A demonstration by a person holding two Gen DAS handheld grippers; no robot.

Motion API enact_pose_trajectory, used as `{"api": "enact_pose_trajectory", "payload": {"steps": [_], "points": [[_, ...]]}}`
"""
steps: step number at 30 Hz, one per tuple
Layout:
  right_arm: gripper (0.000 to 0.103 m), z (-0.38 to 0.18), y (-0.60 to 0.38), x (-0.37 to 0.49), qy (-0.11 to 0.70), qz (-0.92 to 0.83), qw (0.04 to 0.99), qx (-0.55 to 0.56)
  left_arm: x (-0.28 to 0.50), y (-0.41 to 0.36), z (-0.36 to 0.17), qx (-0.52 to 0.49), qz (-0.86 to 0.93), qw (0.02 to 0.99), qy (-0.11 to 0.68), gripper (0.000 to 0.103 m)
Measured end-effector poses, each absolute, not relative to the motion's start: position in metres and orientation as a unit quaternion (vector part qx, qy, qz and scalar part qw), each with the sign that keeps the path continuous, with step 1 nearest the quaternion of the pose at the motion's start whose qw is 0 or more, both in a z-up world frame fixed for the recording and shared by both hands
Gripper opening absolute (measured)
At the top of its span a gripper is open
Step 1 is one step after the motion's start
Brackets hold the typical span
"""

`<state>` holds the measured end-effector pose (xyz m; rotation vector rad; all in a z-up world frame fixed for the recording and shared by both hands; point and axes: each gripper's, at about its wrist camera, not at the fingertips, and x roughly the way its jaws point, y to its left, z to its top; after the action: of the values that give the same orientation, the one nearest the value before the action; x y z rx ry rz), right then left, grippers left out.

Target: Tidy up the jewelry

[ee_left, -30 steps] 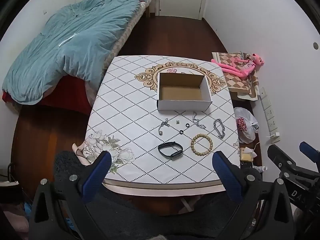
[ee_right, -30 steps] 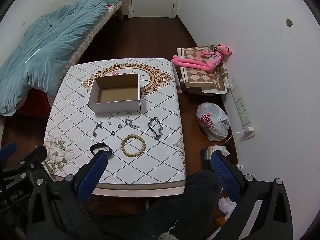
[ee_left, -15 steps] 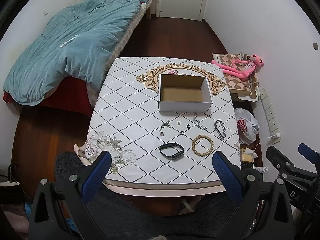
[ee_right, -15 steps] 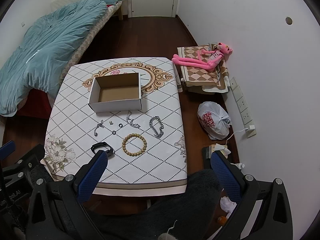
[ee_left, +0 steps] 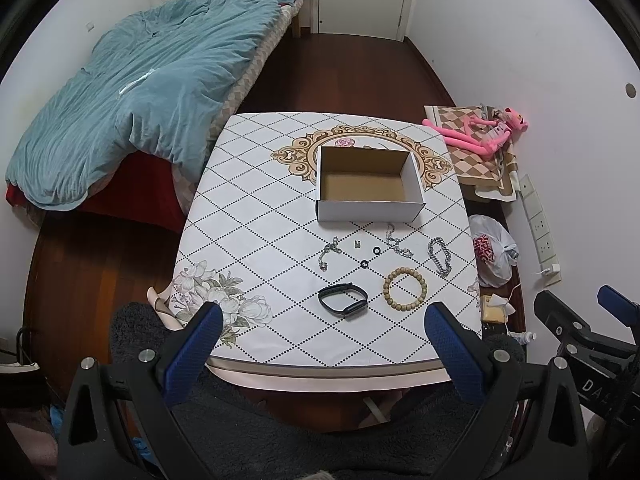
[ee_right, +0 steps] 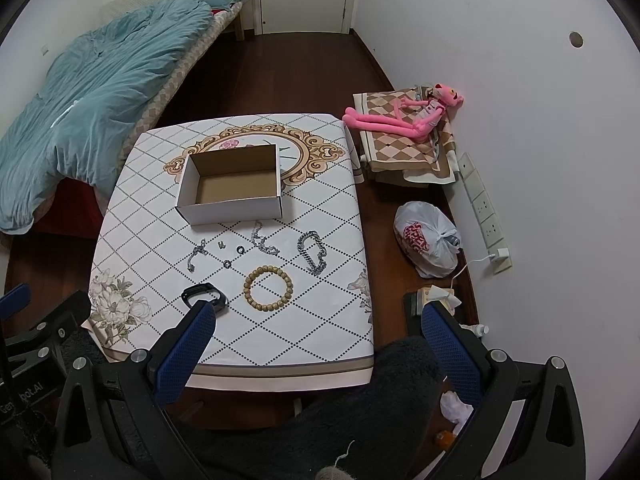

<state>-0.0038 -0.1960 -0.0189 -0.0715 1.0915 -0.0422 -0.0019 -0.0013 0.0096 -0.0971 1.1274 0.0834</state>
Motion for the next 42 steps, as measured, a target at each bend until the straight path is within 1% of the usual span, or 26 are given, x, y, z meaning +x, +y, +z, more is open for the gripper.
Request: {"api": "enact_pose_trajectory", "payload": {"steps": [42], "points": [[0.103,-0.0154,-0.1989,-0.0050,0.518,-0.020,0.854,-0.031,-0.0025,-0.0055,0.0119,-0.045,0.038,0.846,0.531,0.103]]}}
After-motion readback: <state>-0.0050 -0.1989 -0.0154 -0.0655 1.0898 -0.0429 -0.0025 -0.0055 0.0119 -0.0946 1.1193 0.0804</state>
